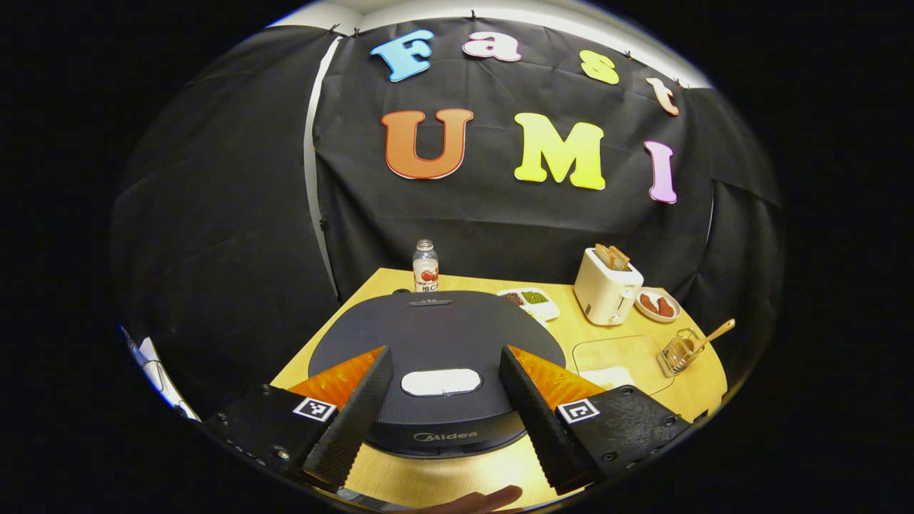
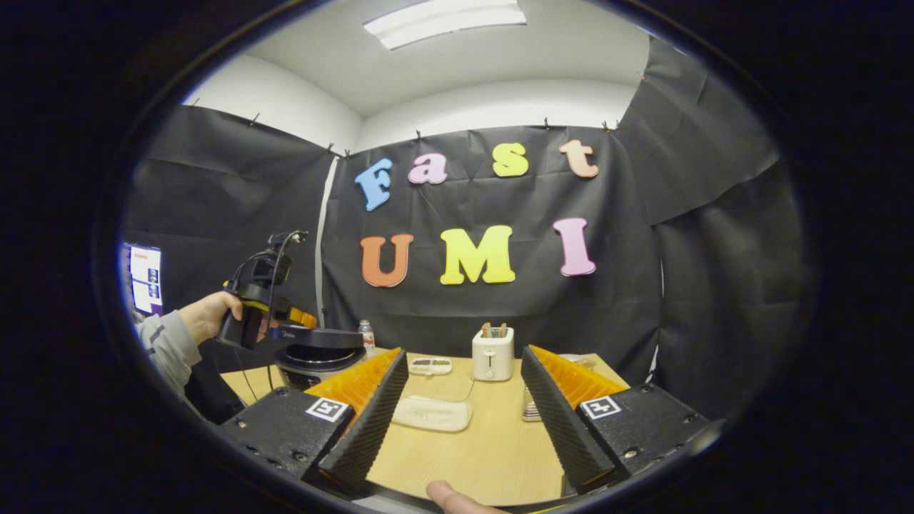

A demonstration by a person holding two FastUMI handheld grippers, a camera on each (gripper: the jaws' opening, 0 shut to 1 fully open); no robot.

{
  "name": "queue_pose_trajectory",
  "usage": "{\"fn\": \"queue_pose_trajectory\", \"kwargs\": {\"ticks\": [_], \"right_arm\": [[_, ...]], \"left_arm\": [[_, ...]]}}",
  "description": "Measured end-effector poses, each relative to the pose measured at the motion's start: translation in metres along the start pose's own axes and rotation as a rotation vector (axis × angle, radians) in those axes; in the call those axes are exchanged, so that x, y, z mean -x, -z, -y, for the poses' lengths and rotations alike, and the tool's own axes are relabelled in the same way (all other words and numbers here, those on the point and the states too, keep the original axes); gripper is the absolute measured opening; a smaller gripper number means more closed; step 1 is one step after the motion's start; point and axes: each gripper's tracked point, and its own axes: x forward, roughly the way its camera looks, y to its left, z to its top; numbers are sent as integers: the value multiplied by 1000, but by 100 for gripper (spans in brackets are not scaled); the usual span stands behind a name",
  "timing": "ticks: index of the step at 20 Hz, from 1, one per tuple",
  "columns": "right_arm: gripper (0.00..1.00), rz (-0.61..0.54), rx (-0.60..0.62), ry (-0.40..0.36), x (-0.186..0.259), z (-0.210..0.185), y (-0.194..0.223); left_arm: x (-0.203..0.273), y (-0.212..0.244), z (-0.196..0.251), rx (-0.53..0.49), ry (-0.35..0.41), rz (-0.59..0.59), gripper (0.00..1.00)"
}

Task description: Close the left gripper, press the button to open the rice cooker; take a wooden spoon from the chopstick holder with the right hand, scoop a spoonful of rice and pour it into the rice cooker, then put the wooden spoon back into the chopstick holder.

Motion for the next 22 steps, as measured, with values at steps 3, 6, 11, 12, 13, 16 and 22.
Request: {"fn": "queue_pose_trajectory", "kwargs": {"ticks": [3, 6, 11, 12, 13, 16, 22], "right_arm": [[100, -3, 0, 2, 3, -2, 1], [100, -7, -2, -1, 2, -3, 2], [100, -44, -14, -20, 0, -13, 13], [100, -45, -13, -20, 0, -13, 13], [100, -46, -10, -19, 0, -13, 13], [96, -46, -7, -19, -1, -15, 14], [96, -52, 0, -12, -5, -16, 19]], "left_arm": [[-1, 18, 2, 17, -1, -56, 97], [-2, 37, 4, 34, -11, -123, 98], [11, 47, 3, 27, -46, -170, 98], [11, 48, 4, 33, -50, -173, 98], [12, 50, 5, 37, -53, -176, 98], [14, 53, 6, 34, -55, -155, 98], [12, 51, 3, 22, -54, 24, 98]]}}
